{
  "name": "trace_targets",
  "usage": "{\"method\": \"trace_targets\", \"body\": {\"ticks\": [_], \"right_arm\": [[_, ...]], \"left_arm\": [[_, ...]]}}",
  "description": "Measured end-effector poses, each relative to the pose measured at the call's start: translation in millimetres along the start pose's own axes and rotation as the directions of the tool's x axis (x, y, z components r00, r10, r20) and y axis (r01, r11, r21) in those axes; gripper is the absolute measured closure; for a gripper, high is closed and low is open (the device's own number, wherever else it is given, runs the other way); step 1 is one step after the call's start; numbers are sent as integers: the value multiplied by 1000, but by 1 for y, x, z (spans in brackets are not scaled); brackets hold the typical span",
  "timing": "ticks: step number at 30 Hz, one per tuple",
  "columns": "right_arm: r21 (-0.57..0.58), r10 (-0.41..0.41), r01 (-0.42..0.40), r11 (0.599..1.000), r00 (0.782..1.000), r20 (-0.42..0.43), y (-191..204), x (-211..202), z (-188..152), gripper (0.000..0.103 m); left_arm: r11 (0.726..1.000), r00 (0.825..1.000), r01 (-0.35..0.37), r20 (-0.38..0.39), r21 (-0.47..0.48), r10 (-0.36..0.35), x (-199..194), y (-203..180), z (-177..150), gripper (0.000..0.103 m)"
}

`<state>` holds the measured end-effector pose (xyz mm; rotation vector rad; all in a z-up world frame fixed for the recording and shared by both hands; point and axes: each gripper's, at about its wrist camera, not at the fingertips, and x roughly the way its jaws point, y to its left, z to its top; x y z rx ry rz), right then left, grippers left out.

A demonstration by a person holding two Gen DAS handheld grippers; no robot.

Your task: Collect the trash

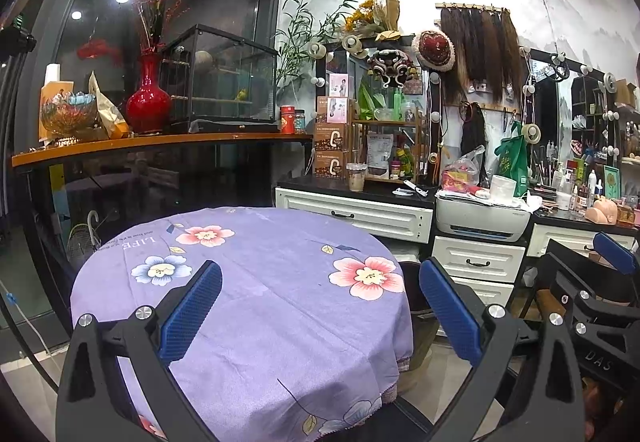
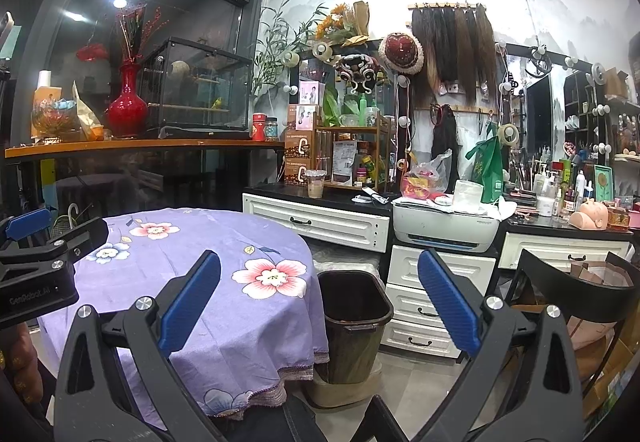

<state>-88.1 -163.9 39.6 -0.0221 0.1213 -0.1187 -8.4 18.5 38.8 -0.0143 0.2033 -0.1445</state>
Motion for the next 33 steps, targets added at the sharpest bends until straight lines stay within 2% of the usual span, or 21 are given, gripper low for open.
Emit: {"method": "trace_targets", "body": {"ticks": [33], "right_arm": [[0,8,-8,1000,1000,-8,1,1,0,6]], "left_arm": [[1000,1000,2,-9,9,-2,2,-1,0,5]]}}
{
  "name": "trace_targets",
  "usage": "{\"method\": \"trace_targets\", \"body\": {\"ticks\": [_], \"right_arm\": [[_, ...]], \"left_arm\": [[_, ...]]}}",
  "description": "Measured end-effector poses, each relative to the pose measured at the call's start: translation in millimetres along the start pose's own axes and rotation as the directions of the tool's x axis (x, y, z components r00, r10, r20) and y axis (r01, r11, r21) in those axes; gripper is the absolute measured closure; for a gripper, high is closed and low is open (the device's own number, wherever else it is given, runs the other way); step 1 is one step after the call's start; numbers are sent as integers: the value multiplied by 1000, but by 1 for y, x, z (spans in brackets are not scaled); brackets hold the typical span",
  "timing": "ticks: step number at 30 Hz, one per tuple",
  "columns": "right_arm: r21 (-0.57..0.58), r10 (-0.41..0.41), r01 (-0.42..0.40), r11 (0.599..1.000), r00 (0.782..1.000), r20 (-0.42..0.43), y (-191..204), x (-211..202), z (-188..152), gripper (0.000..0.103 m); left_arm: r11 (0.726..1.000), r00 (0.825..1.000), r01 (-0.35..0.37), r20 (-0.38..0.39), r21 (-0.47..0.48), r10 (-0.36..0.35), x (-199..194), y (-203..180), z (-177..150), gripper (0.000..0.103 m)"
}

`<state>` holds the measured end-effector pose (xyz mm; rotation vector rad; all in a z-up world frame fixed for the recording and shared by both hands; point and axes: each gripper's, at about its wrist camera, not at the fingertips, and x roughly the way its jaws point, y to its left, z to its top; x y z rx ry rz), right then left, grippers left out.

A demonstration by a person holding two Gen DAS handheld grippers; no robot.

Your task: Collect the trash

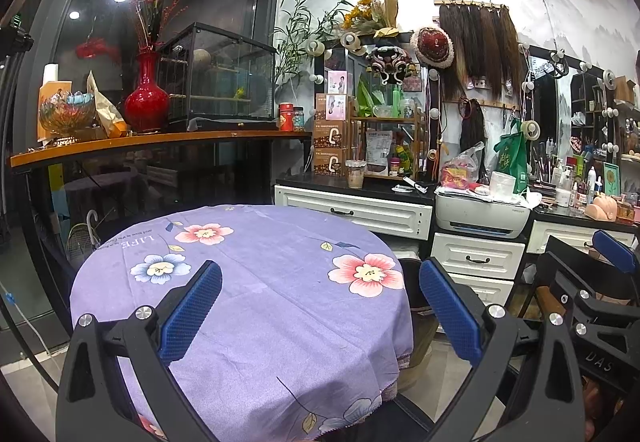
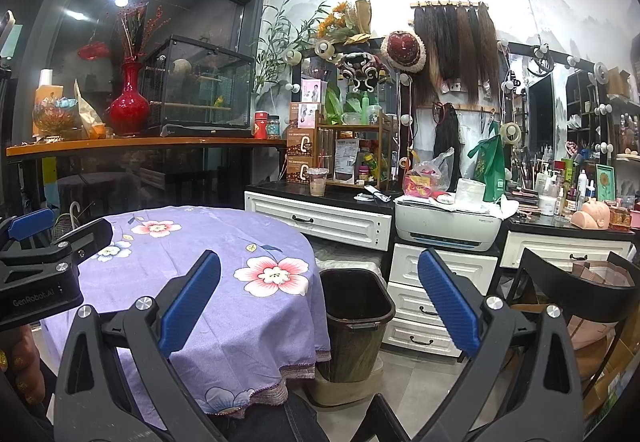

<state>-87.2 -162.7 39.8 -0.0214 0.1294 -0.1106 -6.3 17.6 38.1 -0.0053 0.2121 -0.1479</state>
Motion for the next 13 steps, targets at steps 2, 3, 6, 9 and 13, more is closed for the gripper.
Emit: {"method": "trace_targets", "body": {"ticks": [2,3,6,9,13], "right_arm": [[0,-1,1,1000,1000,0,0,0,0,6],[0,-1,1,1000,1000,0,0,0,0,6],[0,1,-1,1000,1000,-1,0,0,0,6],[0,-2,2,1000,1000,1,1,-1,0,6],[0,0,0,1000,1000,0,0,0,0,6]], "left_arm": [[1000,1000,2,3,0,-2,-1,0,-1,5],[1000,1000,-1,6,1,1,-1,0,-1,5],[1000,1000,-8,9,6,8,0,0,-1,5],[1000,1000,-3,7,2,3,0,2,-1,5],[1000,1000,-7,8,4,7,0,0,-1,5]]}}
